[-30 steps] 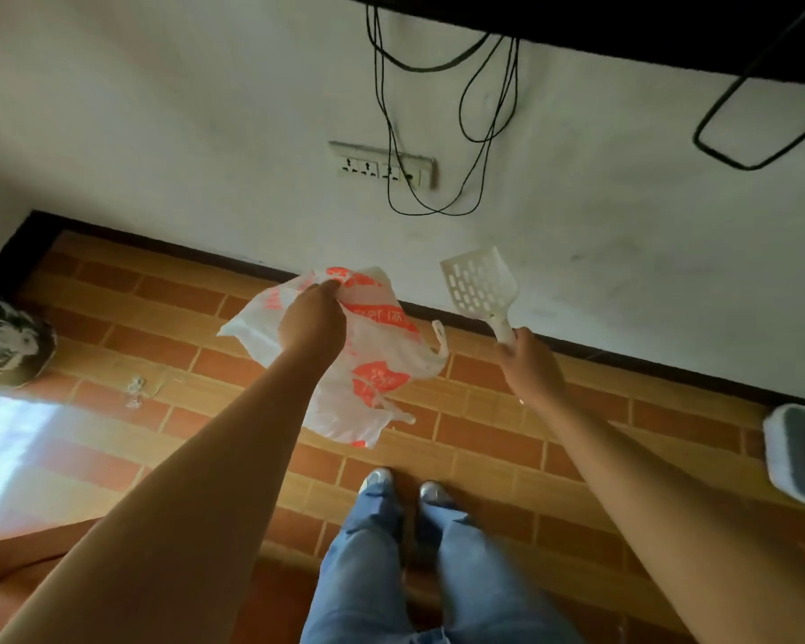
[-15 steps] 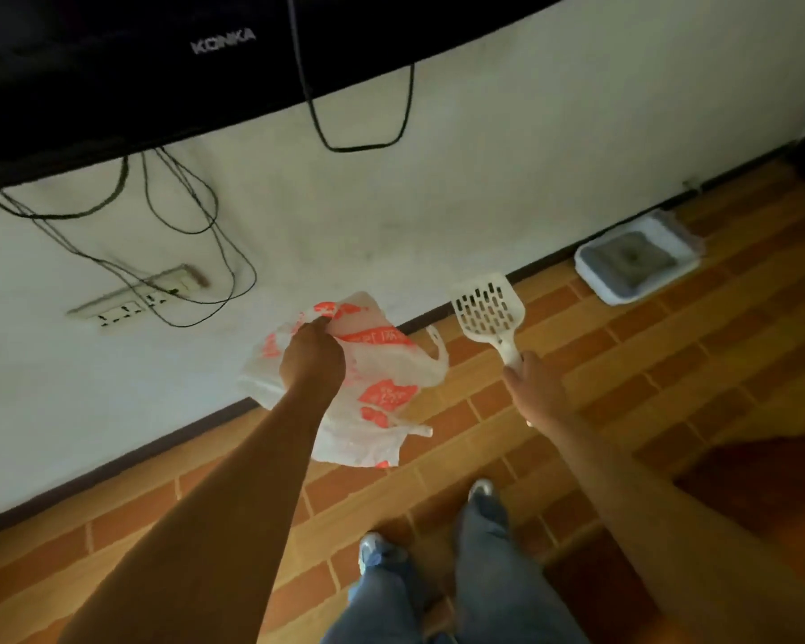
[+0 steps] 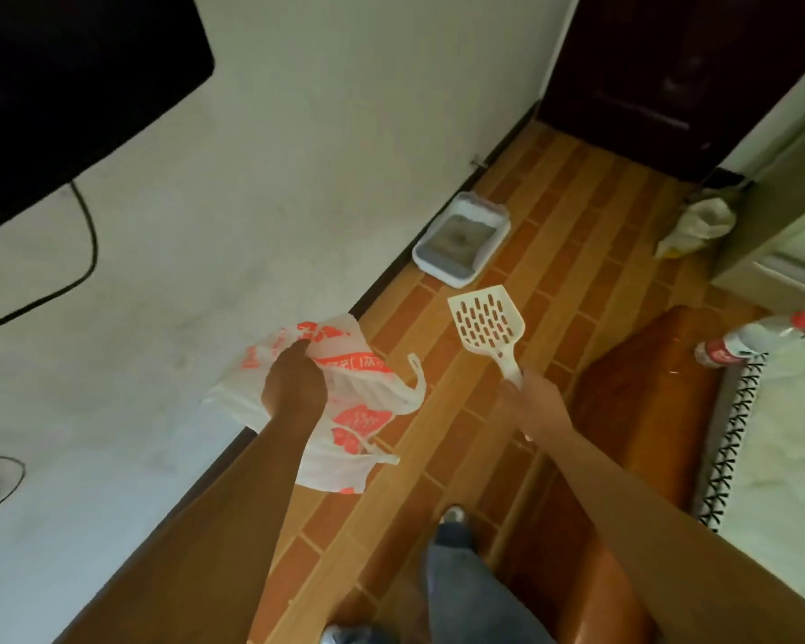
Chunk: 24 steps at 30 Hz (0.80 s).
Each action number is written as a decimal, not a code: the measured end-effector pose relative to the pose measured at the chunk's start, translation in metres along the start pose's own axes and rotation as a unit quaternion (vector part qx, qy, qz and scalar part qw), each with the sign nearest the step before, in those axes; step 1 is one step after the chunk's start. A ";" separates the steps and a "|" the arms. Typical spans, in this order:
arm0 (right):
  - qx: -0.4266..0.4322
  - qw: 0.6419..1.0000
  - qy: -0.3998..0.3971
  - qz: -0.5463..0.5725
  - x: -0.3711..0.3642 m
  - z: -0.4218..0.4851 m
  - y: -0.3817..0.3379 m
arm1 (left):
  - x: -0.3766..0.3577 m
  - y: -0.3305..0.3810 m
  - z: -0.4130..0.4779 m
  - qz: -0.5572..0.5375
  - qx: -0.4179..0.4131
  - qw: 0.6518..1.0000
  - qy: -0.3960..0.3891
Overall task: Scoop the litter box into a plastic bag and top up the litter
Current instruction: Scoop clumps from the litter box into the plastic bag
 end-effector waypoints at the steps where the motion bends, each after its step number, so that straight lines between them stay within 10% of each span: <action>1: -0.007 1.000 0.004 0.004 0.012 0.006 0.007 | -0.006 0.014 0.005 -0.002 -0.002 1.000 -0.005; 24: -0.015 0.997 0.062 0.047 0.200 0.143 0.078 | -0.115 0.258 0.103 0.096 -0.143 0.985 -0.022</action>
Point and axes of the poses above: each hand's wrist, its own z-axis towards the middle knuckle, its own x-axis out of the back of the hand, y = z × x, the point moved 3 cm from there along z, towards the middle knuckle, and after that the axes turned 12 degrees about -y, right-handed, at the moved point
